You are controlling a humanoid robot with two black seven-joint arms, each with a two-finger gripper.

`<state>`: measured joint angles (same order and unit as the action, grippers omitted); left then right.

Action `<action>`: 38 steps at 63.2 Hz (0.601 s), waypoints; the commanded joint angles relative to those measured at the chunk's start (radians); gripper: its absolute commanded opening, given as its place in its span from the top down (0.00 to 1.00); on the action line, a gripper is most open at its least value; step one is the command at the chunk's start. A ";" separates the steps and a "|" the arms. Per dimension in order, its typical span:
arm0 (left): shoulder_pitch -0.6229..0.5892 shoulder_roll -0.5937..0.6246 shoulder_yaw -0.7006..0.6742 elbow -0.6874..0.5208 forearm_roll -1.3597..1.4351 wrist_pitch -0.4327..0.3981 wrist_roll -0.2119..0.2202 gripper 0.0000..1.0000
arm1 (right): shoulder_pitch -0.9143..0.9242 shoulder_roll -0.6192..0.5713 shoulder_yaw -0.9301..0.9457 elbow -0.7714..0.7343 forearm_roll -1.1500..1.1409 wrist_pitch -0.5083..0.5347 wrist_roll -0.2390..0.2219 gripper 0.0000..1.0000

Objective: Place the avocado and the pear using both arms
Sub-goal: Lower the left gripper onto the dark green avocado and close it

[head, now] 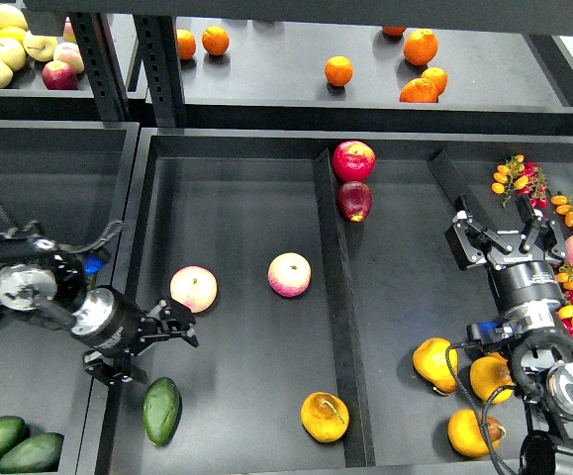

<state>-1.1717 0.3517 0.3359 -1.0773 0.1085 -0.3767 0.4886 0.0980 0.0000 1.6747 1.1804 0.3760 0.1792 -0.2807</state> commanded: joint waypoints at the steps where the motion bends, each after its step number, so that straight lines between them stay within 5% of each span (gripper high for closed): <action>1: -0.005 -0.083 0.037 0.034 -0.001 0.024 0.000 0.01 | 0.029 0.000 0.016 -0.015 0.000 -0.014 0.000 0.00; 38: -0.164 -0.188 0.339 0.046 -0.069 0.024 0.000 0.01 | 0.055 0.000 0.030 -0.012 0.001 -0.038 0.000 0.00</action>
<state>-1.3275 0.1666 0.6411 -1.0307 0.0472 -0.3521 0.4885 0.1545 0.0000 1.7044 1.1688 0.3774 0.1410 -0.2809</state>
